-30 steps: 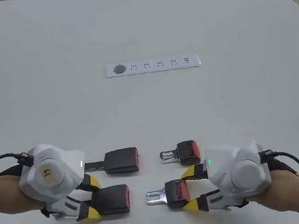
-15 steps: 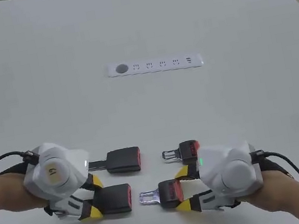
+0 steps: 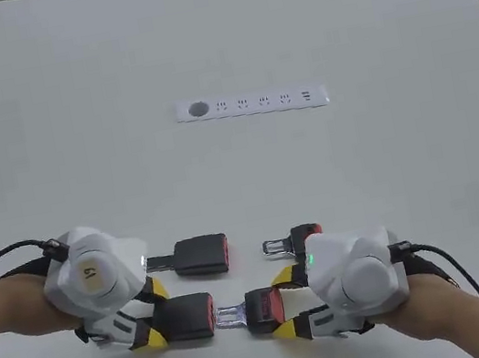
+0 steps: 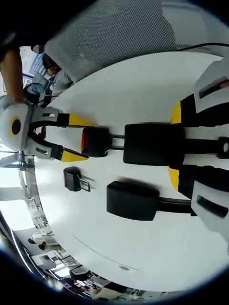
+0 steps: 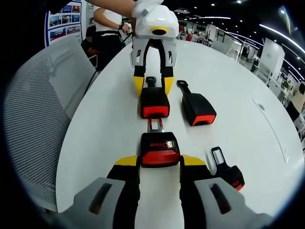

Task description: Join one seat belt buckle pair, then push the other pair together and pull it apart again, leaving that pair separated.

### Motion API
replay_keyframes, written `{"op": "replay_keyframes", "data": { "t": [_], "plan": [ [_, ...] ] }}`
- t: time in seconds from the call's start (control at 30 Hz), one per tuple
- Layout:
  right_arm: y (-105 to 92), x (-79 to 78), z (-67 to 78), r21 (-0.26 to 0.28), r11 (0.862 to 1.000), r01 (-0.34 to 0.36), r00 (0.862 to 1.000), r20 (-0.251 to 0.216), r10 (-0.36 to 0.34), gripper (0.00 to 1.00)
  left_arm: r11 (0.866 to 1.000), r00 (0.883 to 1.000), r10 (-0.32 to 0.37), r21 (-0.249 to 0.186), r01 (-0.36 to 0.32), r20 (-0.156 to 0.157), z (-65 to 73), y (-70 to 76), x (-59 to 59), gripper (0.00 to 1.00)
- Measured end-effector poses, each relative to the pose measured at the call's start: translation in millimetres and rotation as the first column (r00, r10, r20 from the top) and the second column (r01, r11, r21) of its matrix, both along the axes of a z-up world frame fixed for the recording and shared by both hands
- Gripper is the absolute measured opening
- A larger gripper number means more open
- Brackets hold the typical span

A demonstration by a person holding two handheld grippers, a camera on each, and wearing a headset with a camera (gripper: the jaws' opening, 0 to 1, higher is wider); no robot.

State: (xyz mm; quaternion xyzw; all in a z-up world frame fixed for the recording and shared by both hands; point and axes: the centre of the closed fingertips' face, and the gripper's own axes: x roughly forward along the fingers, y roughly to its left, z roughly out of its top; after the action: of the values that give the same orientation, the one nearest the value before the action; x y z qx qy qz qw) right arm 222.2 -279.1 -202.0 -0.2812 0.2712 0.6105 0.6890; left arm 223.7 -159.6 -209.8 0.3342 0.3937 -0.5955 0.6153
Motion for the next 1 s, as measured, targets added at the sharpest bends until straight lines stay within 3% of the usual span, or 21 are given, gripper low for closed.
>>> {"op": "replay_keyframes", "data": {
  "t": [0.57,1.0],
  "plan": [
    [15.4,-1.5,-1.1,0.016,1.000,0.006,1.000,-0.003,-0.006,0.30,1.000,1.000,-0.001,0.001,0.001,0.005,0.1,-0.1,-0.6,0.31],
    [16.6,-0.7,-6.4,0.004,1.000,-0.008,1.000,0.013,0.008,0.29,1.000,1.000,-0.016,-0.004,0.016,0.011,-1.5,0.7,-0.1,0.31]
  ]
}}
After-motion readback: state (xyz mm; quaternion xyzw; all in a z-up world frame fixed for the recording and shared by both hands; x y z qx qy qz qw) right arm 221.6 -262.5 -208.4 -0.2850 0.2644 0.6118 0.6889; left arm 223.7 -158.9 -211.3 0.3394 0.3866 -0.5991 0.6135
